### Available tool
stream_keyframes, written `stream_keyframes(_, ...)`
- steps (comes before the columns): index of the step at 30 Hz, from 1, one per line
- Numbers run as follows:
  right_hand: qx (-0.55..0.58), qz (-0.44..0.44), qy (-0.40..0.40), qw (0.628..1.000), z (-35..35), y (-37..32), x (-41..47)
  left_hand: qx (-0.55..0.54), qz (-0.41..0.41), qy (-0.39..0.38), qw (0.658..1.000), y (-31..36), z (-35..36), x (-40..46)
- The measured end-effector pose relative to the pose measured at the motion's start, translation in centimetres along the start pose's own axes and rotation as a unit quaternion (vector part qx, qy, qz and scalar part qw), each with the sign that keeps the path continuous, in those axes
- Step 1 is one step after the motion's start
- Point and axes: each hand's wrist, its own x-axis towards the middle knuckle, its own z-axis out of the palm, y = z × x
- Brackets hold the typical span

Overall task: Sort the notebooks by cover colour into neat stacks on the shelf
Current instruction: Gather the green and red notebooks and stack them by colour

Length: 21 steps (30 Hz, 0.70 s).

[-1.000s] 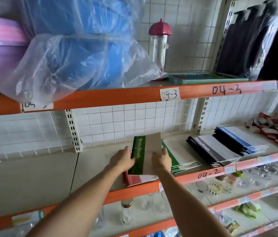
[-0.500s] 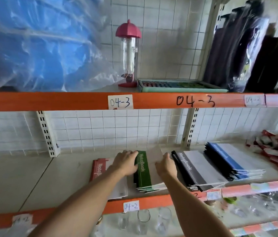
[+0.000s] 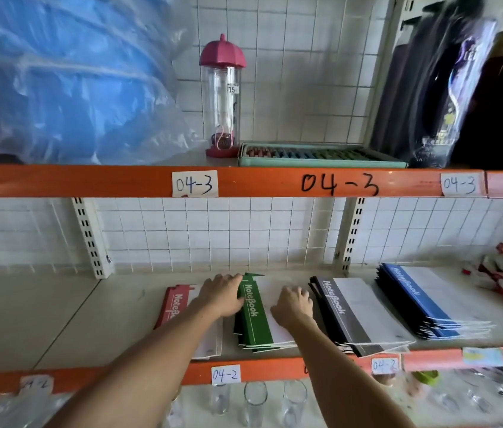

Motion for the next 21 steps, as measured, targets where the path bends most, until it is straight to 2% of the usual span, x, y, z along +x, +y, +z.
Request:
stream_keyframes(6, 0.04, -0.098, -0.015, 0.994, 0.8, -3.2, -0.7, 0.001, -0.017, 0.004, 1.0, -2.2, 0.2, -1.2)
stream_keyframes(10, 0.056, -0.127, -0.013, 0.99, 2.1, -7.1, -1.6, 0.001, -0.045, 0.01, 0.999, -5.7, 0.3, -3.3)
stream_keyframes(12, 0.05, -0.148, -0.023, 0.987, 3.2, -10.2, -2.6, -0.016, -0.081, 0.0, 0.997, -8.7, 0.2, -5.2)
stream_keyframes(16, 0.03, -0.196, -0.043, 0.979, 4.8, -15.1, -4.2, -0.007, -0.105, -0.002, 0.994, -13.8, -0.7, -8.1)
stream_keyframes(21, 0.029, -0.213, -0.076, 0.974, 8.0, -23.0, -7.5, 0.014, -0.162, -0.031, 0.986, -22.4, -1.6, -13.3)
